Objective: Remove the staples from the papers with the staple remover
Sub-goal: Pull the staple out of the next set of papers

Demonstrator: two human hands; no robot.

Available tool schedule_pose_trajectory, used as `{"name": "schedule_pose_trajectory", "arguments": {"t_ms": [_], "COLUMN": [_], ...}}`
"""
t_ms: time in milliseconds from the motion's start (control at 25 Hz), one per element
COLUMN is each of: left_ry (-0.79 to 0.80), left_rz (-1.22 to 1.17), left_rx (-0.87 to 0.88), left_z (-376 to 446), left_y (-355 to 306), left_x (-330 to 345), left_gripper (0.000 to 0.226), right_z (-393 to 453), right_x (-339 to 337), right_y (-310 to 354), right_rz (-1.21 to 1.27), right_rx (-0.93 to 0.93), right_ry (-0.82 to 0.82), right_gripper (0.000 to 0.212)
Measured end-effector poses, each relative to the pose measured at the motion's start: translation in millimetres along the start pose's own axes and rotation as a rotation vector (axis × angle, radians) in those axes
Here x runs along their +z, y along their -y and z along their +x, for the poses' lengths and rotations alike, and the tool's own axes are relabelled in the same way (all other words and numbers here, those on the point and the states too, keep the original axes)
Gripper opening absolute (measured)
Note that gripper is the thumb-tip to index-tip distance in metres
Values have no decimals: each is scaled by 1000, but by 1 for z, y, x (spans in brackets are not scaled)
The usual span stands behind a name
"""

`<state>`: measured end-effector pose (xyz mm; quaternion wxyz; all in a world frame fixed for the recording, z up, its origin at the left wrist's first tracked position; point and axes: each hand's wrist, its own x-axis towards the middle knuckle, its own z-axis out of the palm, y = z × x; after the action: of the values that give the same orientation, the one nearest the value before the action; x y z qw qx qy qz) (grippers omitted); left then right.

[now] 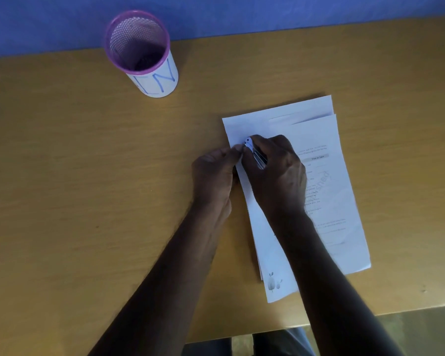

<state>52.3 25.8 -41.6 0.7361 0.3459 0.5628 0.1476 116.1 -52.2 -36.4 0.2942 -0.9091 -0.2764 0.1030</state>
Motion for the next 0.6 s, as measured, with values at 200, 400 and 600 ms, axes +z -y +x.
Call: {"name": "schedule_pose_trajectory", "arguments": {"t_ms": [200, 400, 600], "left_ry": [-21, -18, 11], "left_rz": [-2, 26, 10], "left_rx": [29, 9, -4], "left_z": [-3, -3, -3], "left_y": [-2, -4, -4], "left_x": [2, 0, -1], "left_gripper": [14, 13, 13], "right_z": [5, 6, 1], "right_x": [6, -3, -9], "right_y": [-1, -10, -10], "right_rz": [-88, 187, 211], "right_rx": [20, 93, 30], "right_ry": [-11, -11, 57], "right_gripper": [29, 22, 28]}}
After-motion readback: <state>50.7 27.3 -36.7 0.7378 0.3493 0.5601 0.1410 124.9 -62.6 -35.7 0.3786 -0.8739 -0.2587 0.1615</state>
